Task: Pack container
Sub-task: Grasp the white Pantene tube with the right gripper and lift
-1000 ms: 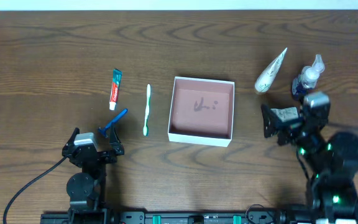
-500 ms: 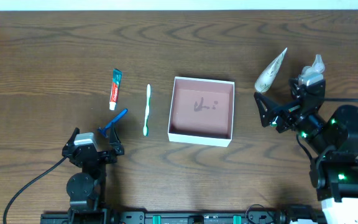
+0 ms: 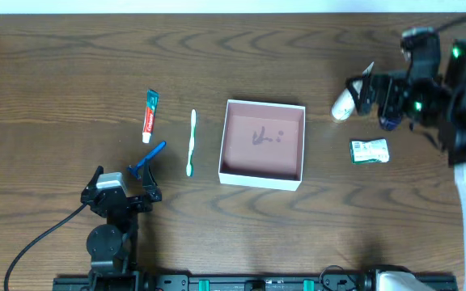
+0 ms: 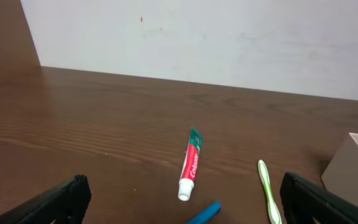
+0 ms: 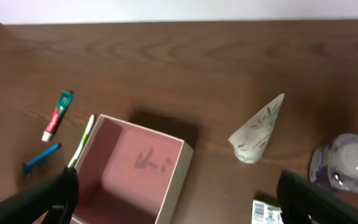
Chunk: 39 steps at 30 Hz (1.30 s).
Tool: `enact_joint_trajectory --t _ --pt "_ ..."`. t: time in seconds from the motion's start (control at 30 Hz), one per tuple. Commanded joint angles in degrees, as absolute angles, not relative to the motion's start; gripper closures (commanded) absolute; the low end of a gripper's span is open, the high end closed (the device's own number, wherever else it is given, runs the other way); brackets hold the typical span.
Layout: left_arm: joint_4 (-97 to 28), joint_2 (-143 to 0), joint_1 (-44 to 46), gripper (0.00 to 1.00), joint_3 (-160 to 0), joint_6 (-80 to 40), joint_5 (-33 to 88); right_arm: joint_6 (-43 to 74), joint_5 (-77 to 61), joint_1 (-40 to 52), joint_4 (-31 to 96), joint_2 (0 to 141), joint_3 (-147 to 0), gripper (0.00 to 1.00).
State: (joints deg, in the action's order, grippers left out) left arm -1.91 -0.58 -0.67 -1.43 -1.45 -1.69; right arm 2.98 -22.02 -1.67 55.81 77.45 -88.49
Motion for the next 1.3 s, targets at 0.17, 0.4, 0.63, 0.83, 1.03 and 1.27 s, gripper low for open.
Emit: enact_joint_trajectory --t 0.17,0.4,0.63,0.83,1.03,1.27 --pt "-4.0 -0.2 -0.9 0.02 -0.2 -1.1 -2.3 3.2 -21.4 -2.1 54.2 87.0 -90.0 0.01" --pt "-4.0 -0.2 -0.9 0.02 -0.2 -1.1 -2.4 10.9 -4.8 2.0 53.4 89.2 -89.9 0.01" --pt "-4.0 -0.2 -0.9 0.02 -0.2 -1.1 -2.3 20.2 5.3 6.9 53.4 92.1 -89.8 0.04" --pt "-4.0 -0.2 -0.9 0.02 -0.2 -1.1 -2.3 24.8 7.1 7.5 52.4 96.4 -89.8 0.1" --pt "-4.0 -0.2 -0.9 0.02 -0.2 -1.1 -2.3 24.8 7.1 7.5 50.0 99.0 -89.8 0.24" --pt "-4.0 -0.2 -0.9 0.02 -0.2 -1.1 -2.4 24.8 7.2 7.2 47.4 101.1 -89.8 0.5"
